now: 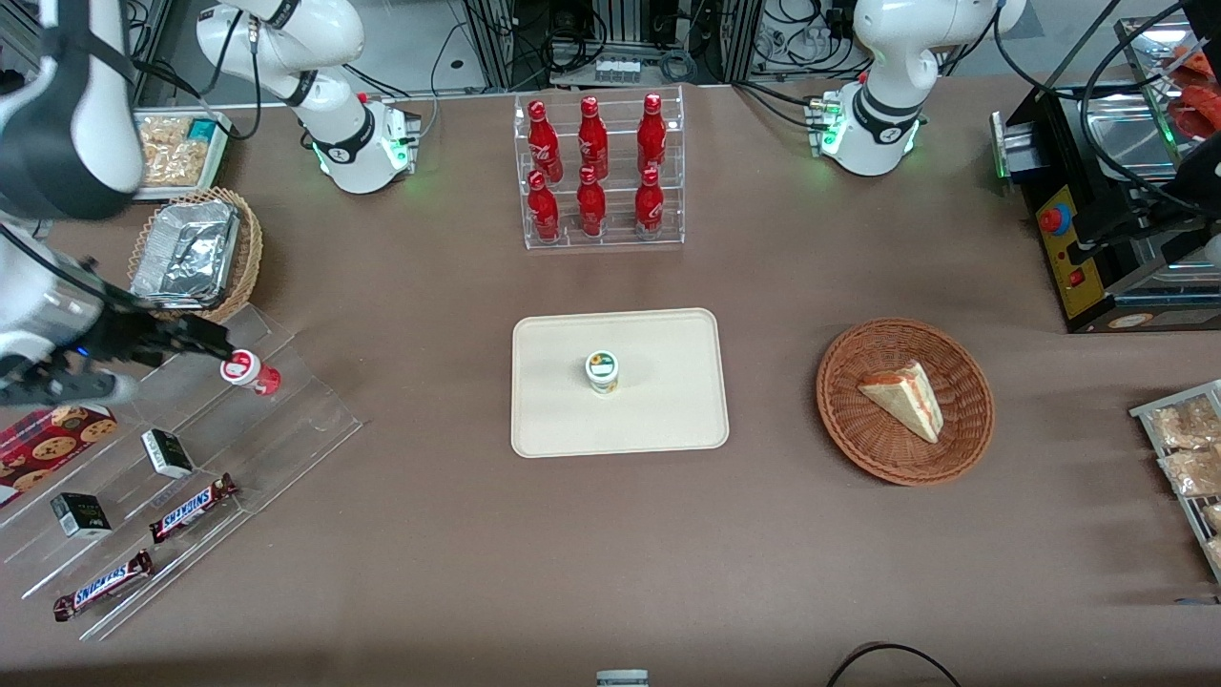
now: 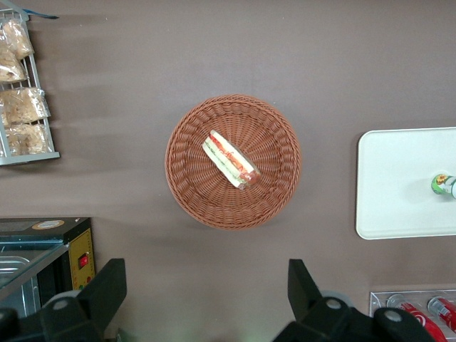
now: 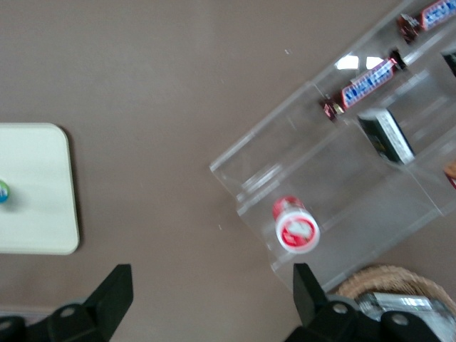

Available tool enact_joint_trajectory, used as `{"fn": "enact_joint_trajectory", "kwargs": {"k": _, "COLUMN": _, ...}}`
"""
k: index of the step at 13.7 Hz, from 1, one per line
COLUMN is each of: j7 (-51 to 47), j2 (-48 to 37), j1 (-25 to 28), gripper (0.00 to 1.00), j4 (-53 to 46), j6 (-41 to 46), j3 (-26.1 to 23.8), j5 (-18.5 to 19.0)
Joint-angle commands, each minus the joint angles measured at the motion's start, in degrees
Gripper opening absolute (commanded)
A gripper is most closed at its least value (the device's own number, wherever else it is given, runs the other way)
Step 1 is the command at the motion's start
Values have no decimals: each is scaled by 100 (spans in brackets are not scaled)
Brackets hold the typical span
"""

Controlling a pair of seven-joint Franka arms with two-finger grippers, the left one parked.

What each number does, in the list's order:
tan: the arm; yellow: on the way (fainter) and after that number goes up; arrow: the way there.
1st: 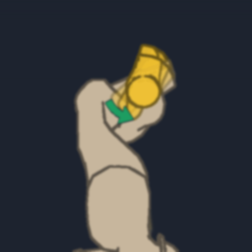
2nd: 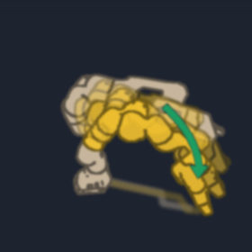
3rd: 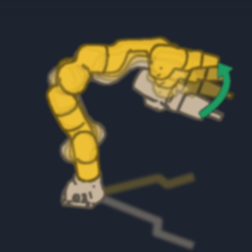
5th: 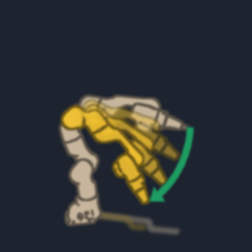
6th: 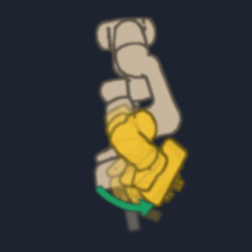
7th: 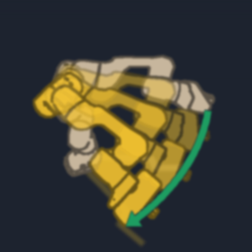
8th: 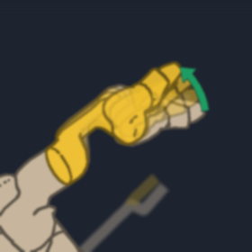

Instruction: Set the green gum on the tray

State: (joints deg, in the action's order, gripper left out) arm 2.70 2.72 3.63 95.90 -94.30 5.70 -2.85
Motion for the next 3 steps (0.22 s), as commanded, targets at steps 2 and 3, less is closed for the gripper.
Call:
{"fn": "enact_joint_trajectory", "kwargs": {"k": 2, "j7": -15, "j2": -219, "j1": -38, "gripper": 100, "j4": 61, "j6": 465, "j3": 107, "j5": 180}}
{"fn": "enact_joint_trajectory", "kwargs": {"k": 3, "j7": -15, "j2": -219, "j1": -47, "gripper": 100, "j4": 60, "j6": 483, "j3": 107, "j5": 206}}
